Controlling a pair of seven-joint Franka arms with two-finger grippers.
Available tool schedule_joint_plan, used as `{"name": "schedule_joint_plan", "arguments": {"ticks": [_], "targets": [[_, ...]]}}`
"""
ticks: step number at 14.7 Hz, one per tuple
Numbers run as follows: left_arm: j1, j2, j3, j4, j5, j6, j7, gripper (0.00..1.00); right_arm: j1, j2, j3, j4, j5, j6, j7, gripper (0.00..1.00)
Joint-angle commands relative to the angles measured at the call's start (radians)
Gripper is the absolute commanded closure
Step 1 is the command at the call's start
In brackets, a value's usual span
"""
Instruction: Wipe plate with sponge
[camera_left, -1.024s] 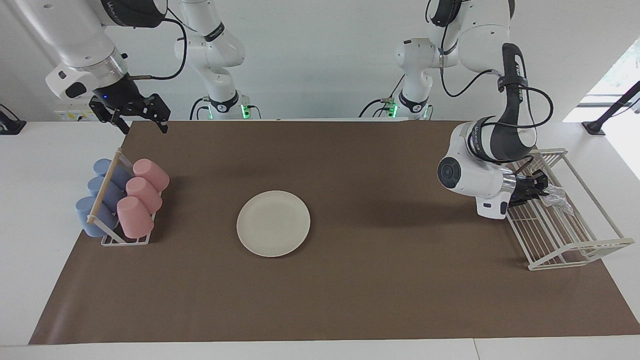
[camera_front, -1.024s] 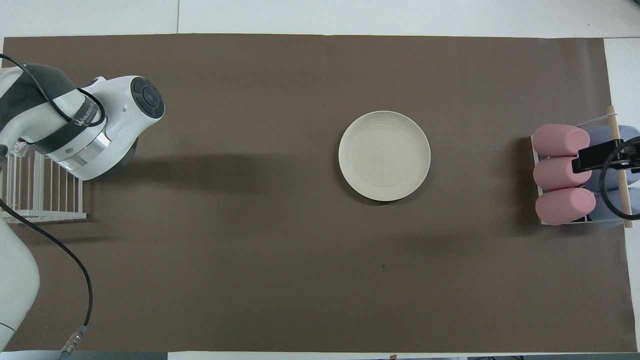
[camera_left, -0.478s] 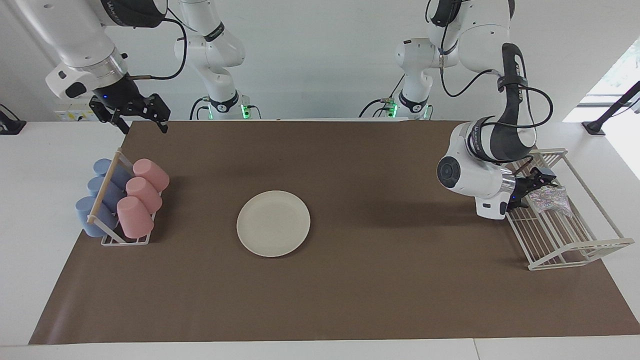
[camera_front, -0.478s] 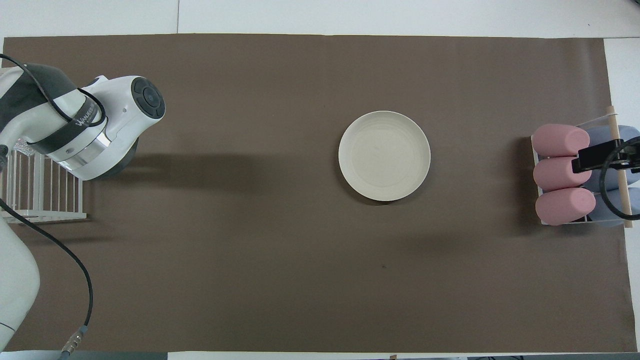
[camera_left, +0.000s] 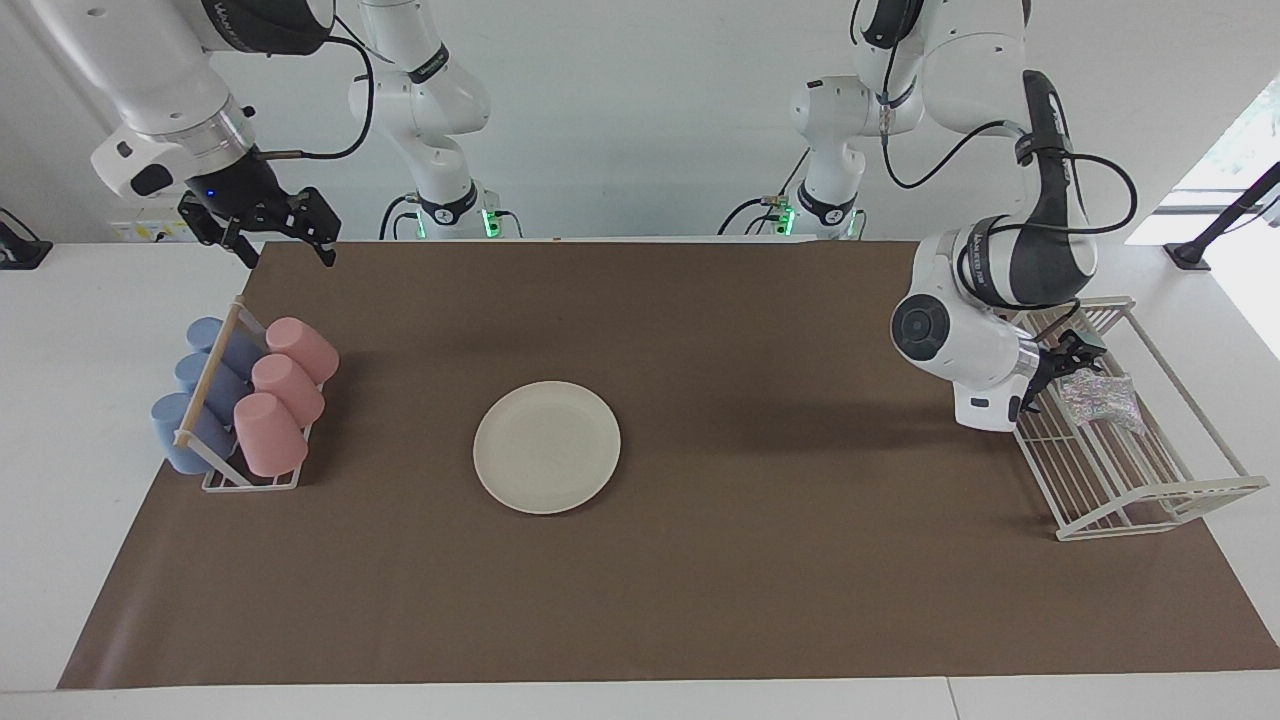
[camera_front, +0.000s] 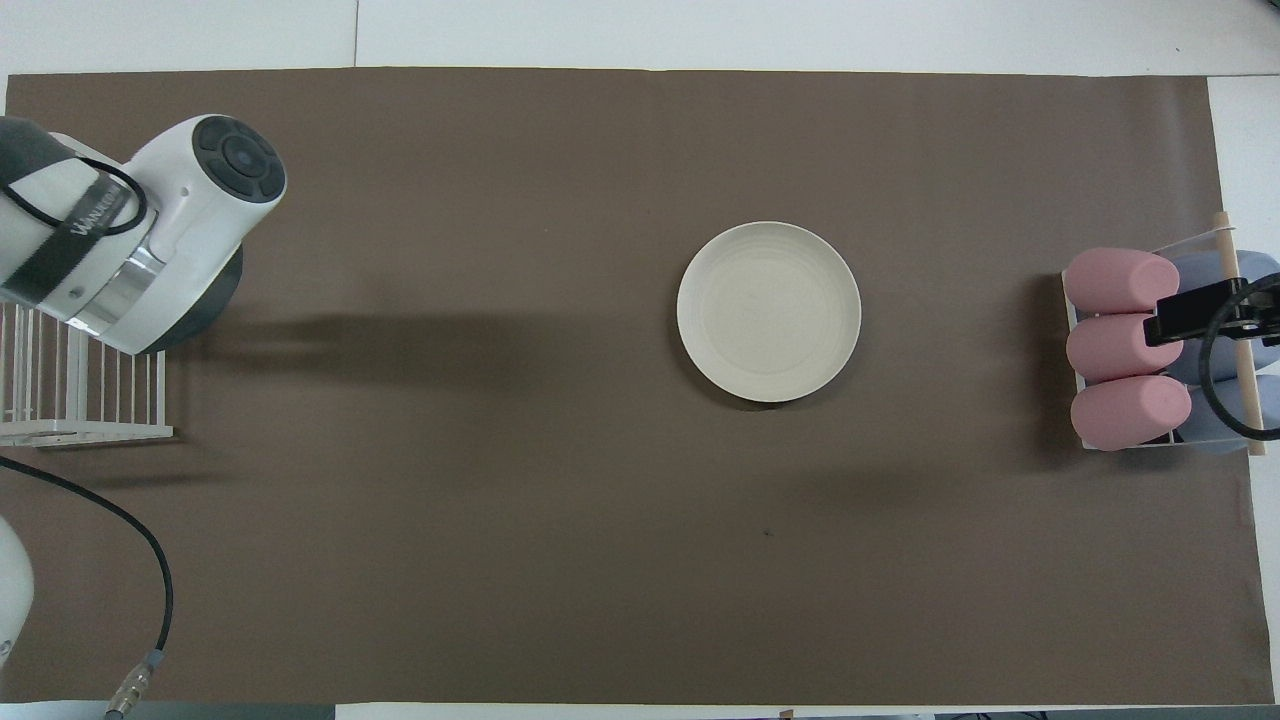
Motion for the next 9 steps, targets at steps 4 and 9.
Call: {"name": "schedule_joint_plan", "arguments": {"ticks": [4,9], "targets": [[0.065,-0.119,0.003,0.082,-0.320,-0.004,0.204,0.00,-0.003,-0.012,0.004,-0.007,-0.017,0.006,0.010,0.00],[0.078,-0.265,0.005,0.072,-0.672,-0.060,0.273,0.00,-0.003,-0.013,0.004,-0.006,-0.038,0.004,0.012,0.00]]}}
